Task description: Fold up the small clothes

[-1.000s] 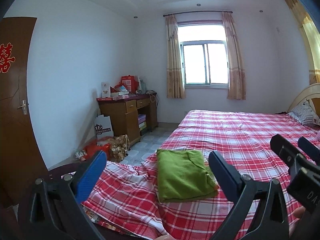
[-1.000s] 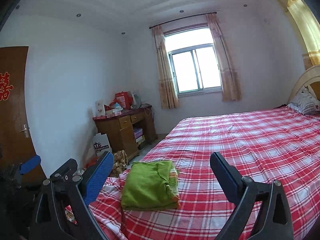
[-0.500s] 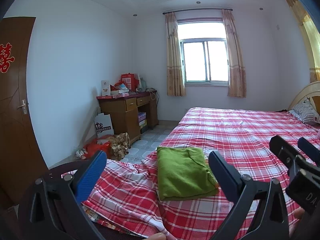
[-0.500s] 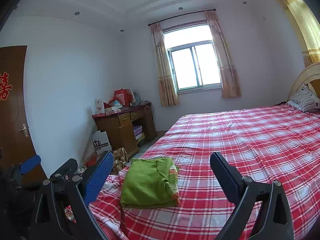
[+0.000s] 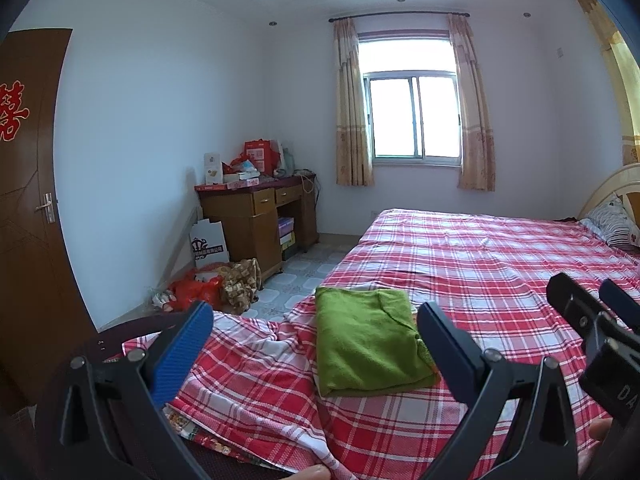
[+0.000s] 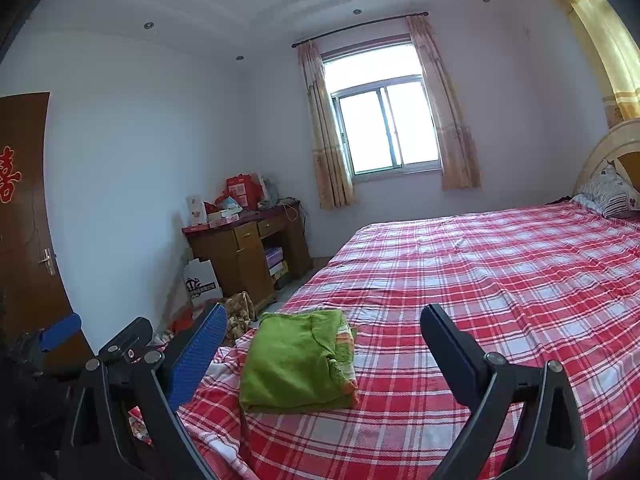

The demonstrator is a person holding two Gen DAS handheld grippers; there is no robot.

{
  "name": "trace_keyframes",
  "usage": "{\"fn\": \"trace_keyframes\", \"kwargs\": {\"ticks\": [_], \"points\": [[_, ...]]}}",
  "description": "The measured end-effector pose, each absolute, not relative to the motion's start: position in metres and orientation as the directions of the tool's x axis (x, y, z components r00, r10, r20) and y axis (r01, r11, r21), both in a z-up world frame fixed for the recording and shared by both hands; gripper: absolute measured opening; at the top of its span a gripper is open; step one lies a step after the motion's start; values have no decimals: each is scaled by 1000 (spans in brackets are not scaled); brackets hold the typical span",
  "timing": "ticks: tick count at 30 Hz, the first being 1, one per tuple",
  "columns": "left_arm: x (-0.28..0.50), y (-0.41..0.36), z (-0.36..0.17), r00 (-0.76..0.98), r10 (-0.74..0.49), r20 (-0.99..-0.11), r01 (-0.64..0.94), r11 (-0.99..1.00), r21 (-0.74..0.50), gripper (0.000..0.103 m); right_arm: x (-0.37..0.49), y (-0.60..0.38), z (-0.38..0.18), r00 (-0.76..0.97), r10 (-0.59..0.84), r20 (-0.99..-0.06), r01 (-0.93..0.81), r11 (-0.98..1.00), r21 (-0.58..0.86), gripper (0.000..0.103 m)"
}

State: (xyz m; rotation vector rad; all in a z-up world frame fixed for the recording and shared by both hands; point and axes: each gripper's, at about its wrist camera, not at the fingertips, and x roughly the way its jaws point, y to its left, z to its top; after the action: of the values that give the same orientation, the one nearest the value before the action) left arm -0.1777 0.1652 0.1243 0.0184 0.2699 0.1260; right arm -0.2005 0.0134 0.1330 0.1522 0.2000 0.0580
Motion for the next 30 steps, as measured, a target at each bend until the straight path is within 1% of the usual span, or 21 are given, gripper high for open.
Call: {"fn": "trace_keyframes", "kwargs": {"ticks": [11, 18, 30], "points": [[-177, 167, 124, 953, 127, -274, -122, 992, 34, 103, -199, 10, 133, 978, 68, -199, -36, 986, 160, 98], [-173, 169, 122, 952, 122, -282, -116, 993, 38, 103, -195, 9, 129, 973, 70, -220, -33, 986, 166, 98], [-173, 170, 121, 951, 121, -286, -115, 993, 37, 103, -193, 8, 127, 974, 66, -217, -29, 985, 169, 98]]}}
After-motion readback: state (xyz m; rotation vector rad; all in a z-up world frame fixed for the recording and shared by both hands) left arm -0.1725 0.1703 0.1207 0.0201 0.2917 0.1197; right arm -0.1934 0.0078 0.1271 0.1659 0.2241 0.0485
